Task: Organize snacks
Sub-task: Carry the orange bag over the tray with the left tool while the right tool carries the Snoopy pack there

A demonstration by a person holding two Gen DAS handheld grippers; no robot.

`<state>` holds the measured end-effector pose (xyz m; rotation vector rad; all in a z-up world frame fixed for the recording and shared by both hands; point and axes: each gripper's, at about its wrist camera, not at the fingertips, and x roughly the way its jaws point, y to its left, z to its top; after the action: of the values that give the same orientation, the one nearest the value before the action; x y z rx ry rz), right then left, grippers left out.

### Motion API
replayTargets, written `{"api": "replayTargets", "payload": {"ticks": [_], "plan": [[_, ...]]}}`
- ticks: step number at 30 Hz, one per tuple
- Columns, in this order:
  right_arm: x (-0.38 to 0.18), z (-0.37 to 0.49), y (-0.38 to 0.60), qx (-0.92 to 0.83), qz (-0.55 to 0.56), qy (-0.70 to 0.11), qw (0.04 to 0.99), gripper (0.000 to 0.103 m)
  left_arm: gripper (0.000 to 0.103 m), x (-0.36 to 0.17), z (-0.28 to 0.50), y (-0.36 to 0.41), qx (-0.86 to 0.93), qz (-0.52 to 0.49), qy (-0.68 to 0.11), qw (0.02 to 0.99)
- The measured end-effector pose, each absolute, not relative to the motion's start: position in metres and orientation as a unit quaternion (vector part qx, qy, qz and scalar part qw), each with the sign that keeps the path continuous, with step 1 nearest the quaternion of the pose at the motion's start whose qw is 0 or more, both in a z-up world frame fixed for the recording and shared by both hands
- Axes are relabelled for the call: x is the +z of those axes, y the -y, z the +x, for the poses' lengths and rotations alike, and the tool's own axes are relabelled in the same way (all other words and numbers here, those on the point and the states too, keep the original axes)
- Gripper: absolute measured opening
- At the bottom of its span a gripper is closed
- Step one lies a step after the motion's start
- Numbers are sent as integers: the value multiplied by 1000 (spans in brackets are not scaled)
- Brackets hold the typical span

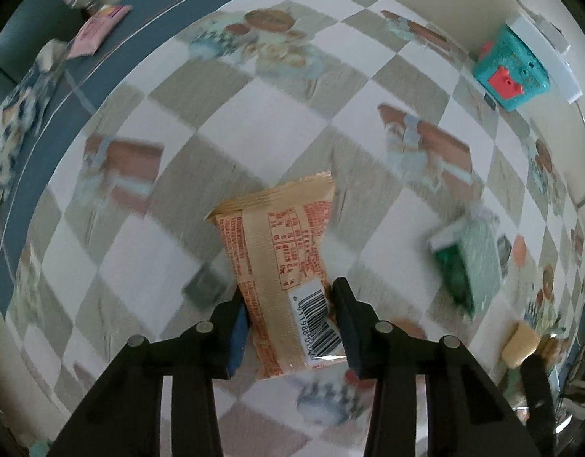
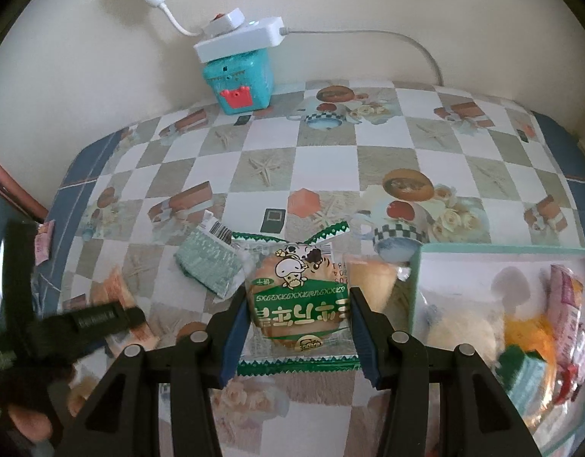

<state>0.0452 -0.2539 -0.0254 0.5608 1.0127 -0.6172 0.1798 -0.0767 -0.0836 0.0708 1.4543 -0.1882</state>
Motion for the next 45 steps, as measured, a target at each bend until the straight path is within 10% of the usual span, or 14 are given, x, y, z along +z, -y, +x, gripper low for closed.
{"api": "replayTargets", "payload": {"ticks": [45], "plan": [[-7, -236, 331, -477, 432, -400, 652, 53, 43, 8, -94, 203, -372, 191, -558, 717]]}}
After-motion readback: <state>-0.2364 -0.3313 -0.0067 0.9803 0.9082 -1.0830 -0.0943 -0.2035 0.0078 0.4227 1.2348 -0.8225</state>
